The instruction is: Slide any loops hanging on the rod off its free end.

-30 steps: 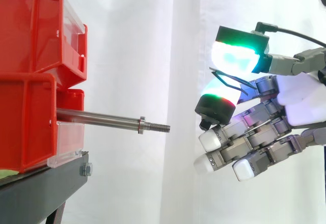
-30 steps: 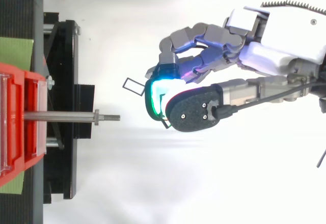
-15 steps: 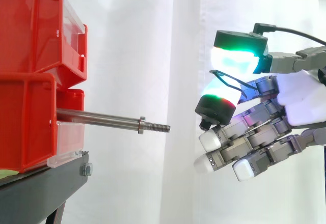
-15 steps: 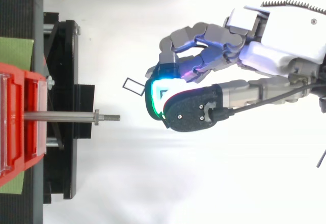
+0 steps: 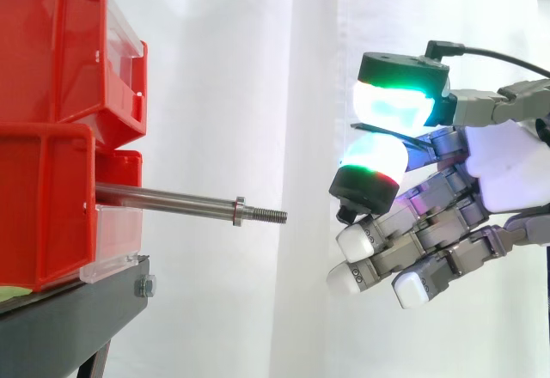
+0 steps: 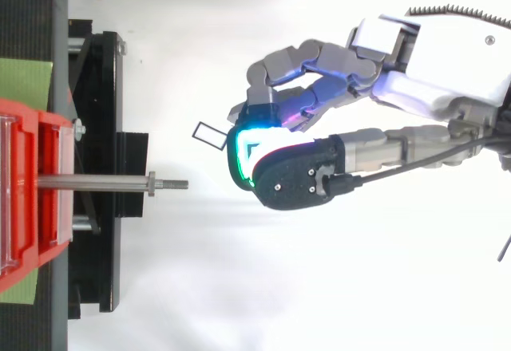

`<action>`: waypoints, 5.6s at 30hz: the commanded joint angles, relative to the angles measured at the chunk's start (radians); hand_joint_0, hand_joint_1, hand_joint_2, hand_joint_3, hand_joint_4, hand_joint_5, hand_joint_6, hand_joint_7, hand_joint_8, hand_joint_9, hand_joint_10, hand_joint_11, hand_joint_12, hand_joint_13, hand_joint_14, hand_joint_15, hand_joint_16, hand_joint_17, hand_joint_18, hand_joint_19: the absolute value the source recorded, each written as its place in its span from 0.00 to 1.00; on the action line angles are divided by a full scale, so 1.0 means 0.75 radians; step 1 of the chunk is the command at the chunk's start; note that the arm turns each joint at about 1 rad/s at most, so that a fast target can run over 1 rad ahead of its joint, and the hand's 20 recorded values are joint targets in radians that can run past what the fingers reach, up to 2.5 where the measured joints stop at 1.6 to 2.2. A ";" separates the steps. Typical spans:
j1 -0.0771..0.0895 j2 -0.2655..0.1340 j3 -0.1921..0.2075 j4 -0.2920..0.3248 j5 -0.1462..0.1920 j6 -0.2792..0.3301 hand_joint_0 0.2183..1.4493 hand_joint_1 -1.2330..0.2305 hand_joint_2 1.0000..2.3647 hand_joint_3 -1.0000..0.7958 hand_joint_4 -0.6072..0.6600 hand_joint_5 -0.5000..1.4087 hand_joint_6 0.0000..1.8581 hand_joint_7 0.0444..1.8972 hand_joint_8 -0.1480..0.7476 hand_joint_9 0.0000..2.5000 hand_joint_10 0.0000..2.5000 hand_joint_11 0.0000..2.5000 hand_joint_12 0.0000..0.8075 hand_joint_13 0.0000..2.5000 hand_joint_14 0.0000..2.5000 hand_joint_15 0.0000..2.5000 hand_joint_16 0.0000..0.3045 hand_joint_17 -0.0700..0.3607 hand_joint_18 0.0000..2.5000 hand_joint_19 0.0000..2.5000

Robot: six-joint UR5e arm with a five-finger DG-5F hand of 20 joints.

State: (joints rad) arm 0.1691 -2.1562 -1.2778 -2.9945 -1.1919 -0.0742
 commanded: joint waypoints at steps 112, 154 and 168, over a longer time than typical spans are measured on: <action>-0.021 -0.003 -0.004 0.102 0.002 -0.192 0.40 0.39 0.02 0.55 0.60 0.20 0.30 0.75 0.46 0.33 0.00 0.13 0.39 0.24 0.00 0.02 0.15 0.40 0.27 0.19; -0.011 -0.001 -0.004 0.002 -0.008 -0.183 0.41 0.42 0.02 0.51 0.51 0.23 0.27 0.68 0.34 0.39 0.00 0.10 0.35 0.25 0.00 0.02 0.14 0.39 0.27 0.19; -0.013 -0.001 -0.004 -0.033 -0.027 -0.181 0.31 0.47 0.01 0.44 0.51 0.23 0.27 0.74 0.40 0.37 0.00 0.11 0.38 0.23 0.00 0.03 0.15 0.40 0.26 0.20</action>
State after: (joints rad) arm 0.1598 -2.1568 -1.2809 -3.0117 -1.2072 -0.2110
